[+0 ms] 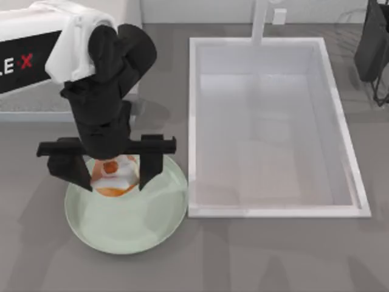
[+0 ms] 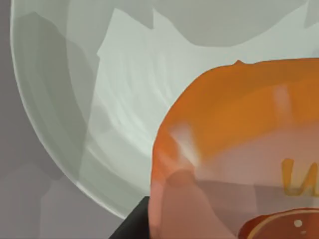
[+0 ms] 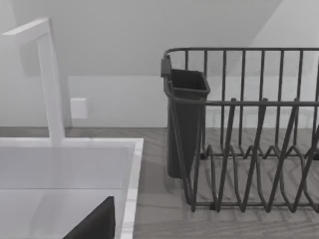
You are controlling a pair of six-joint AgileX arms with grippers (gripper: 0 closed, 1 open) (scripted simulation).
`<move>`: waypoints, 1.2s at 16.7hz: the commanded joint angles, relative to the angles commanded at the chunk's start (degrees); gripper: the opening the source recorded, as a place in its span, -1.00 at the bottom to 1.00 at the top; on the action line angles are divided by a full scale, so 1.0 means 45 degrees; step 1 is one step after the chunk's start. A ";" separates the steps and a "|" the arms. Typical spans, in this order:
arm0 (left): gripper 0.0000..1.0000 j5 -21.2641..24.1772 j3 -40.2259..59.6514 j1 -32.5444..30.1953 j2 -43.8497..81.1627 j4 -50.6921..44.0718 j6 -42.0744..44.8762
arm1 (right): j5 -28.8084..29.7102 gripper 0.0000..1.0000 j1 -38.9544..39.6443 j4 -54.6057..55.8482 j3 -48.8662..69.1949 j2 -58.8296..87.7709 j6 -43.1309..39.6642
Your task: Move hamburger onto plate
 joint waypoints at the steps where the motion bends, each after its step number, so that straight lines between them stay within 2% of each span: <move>1: -1.00 0.0000 0.0000 0.0000 0.0000 0.0000 0.0000 | 0.0000 1.00 0.0000 0.0000 0.0000 0.0000 0.0000; 13: -1.00 0.0005 -0.1254 0.0059 0.0641 0.1990 0.0072 | 0.0000 1.00 0.0000 0.0000 0.0000 0.0000 0.0000; 18: -1.00 0.0000 -0.1367 0.0052 0.0759 0.2123 0.0064 | 0.0000 1.00 0.0000 0.0000 0.0000 0.0000 0.0000; 20: -0.70 0.0000 -0.1367 0.0052 0.0759 0.2123 0.0064 | 0.0000 1.00 0.0000 0.0000 0.0000 0.0000 0.0000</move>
